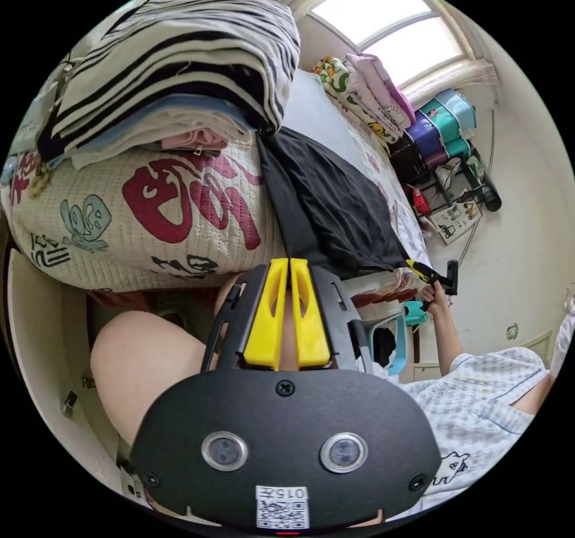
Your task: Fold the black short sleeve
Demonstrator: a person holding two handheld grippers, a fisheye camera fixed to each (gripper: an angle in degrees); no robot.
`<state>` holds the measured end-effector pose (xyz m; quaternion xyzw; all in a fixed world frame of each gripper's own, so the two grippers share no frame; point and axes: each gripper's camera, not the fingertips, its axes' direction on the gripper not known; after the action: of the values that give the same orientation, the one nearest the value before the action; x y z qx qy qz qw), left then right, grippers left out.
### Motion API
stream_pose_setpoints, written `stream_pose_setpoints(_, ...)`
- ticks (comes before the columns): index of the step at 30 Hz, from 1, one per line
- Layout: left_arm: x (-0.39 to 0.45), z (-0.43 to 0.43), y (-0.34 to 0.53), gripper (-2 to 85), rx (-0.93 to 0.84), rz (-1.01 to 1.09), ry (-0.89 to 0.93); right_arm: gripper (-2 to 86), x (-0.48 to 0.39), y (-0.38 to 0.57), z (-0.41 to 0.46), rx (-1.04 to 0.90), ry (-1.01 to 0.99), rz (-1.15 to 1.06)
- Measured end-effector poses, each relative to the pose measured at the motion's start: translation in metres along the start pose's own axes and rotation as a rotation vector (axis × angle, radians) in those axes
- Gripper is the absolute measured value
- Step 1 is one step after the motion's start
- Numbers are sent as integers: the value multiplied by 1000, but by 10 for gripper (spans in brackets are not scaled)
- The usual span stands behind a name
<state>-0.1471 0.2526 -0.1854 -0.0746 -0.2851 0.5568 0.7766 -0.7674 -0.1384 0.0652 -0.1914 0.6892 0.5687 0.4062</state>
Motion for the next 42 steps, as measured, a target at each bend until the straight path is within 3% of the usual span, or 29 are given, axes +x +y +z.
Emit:
stream_pose_setpoints(6, 28, 12, 26, -4, -93, 57, -106, 36, 8, 36, 21, -88, 103, -39)
stream_pose_setpoints(8, 36, 18, 29, -1, -108, 49, -139, 51, 11, 46, 29, -70, 236, -59)
stream_pose_setpoints(12, 60, 6, 33, 15, -37, 73, -220, 71, -26, 60, 41, -67, 433, -334)
stream_pose_setpoints(15, 108, 10, 35, 35, -10, 314, -190, 101, -62, 77, 62, -74, 454, -598)
stream_pose_setpoints(17, 153, 35, 35, 59, -75, 557, -82, 123, -84, 92, 90, -121, 440, -785)
stream_pose_setpoints(20, 195, 72, 28, 100, -155, 717, -42, 137, -95, 104, 120, -191, 329, -918)
stream_pose_setpoints(25, 239, 133, 22, 110, -284, 885, -151, 135, -90, 108, 150, -277, 230, -956)
stream_pose_setpoints(37, 253, 196, -7, 62, -373, 851, -172, 50, -57, 97, 173, -293, 228, -905)
stream_pose_setpoints(42, 267, 210, -12, 77, -411, 920, -204, 92, -56, 89, 178, -342, 190, -970)
